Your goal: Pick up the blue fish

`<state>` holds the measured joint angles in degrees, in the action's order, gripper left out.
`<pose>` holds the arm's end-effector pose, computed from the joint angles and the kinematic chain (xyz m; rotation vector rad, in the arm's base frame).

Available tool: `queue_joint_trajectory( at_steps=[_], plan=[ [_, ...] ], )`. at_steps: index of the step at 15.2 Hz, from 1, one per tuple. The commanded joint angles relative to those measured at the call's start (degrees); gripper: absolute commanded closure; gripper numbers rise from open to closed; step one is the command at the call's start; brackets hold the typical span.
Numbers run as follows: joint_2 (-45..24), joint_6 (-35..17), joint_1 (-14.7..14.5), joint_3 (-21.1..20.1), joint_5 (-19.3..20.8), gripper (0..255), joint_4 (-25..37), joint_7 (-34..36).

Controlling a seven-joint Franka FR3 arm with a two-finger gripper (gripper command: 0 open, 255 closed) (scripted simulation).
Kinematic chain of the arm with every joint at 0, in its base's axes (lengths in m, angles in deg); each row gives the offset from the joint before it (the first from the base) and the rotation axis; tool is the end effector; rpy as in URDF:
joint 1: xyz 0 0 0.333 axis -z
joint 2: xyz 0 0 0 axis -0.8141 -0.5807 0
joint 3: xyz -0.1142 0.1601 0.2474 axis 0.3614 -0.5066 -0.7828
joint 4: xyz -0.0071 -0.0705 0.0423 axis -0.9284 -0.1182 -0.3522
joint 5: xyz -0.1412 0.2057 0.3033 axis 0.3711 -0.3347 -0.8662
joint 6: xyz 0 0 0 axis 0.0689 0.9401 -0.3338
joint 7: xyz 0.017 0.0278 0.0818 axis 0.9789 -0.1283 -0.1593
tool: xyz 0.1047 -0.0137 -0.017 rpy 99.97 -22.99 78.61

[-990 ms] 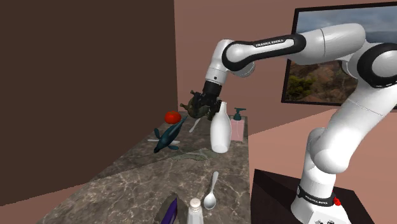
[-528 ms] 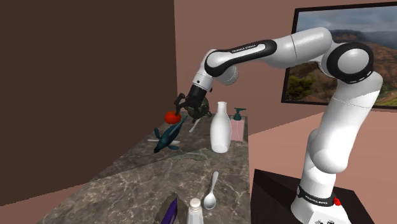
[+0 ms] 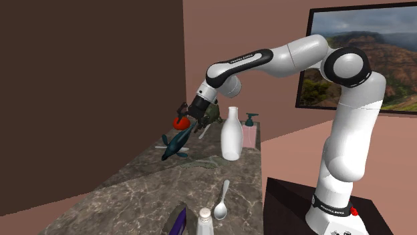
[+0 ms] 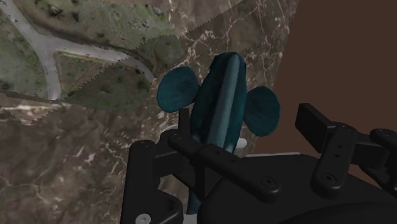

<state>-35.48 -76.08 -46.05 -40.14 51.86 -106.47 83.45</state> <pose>0.5685 -0.0165 0.4987 -2.2283 1.2681 -0.2061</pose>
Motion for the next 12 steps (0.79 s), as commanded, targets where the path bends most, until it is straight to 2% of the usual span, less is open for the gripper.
queue_joint_trajectory(
  at_steps=[1,5,6,12],
  plan=[
    [-0.45,-1.28,-0.12,-0.08,-0.69,0,-0.91,-0.78],
    [-1.09,-2.86,-0.25,-0.18,-1.60,0,-2.06,-2.00],
    [-1.21,-2.95,-0.28,-0.21,-1.60,255,-1.99,-1.98],
    [-1.18,-2.90,-0.26,-0.19,-1.59,255,-1.99,-1.99]
  ],
)
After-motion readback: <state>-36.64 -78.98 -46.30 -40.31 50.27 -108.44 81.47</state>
